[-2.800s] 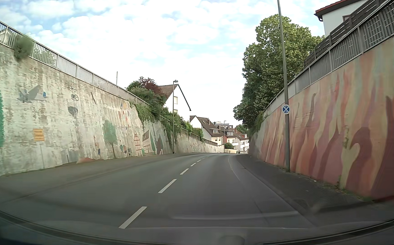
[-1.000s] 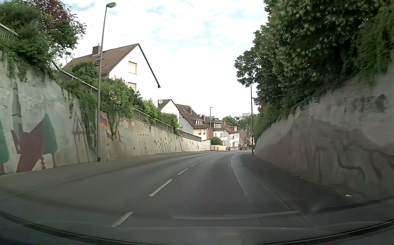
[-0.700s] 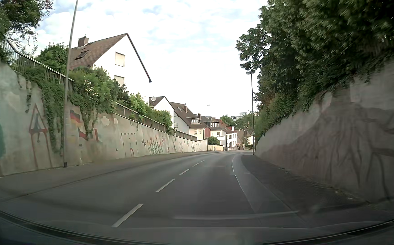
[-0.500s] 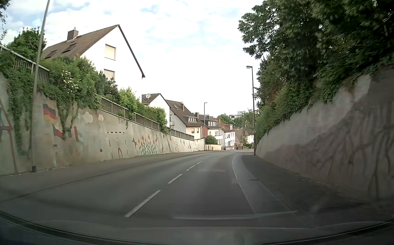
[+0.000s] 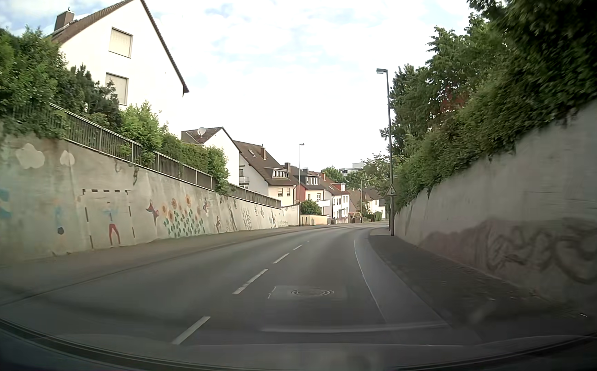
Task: Follow the waypoints while adhering to traffic rules and regulations
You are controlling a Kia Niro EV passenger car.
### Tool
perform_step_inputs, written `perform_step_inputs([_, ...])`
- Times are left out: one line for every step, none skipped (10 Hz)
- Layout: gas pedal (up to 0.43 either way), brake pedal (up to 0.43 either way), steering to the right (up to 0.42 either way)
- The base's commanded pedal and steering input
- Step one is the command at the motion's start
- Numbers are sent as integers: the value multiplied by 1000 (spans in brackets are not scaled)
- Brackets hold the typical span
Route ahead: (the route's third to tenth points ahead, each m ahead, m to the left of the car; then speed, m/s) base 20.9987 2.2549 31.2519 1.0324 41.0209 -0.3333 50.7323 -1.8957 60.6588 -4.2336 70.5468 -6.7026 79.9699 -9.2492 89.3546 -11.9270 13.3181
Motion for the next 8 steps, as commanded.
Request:
perform_step_inputs([0, 43, 21])
perform_step_inputs([0, 49, 22])
perform_step_inputs([0, 55, 22])
perform_step_inputs([0, 61, 22])
perform_step_inputs([0, 79, 22])
perform_step_inputs([0, 98, 22])
perform_step_inputs([0, 104, 22])
perform_step_inputs([0, 122, 22])
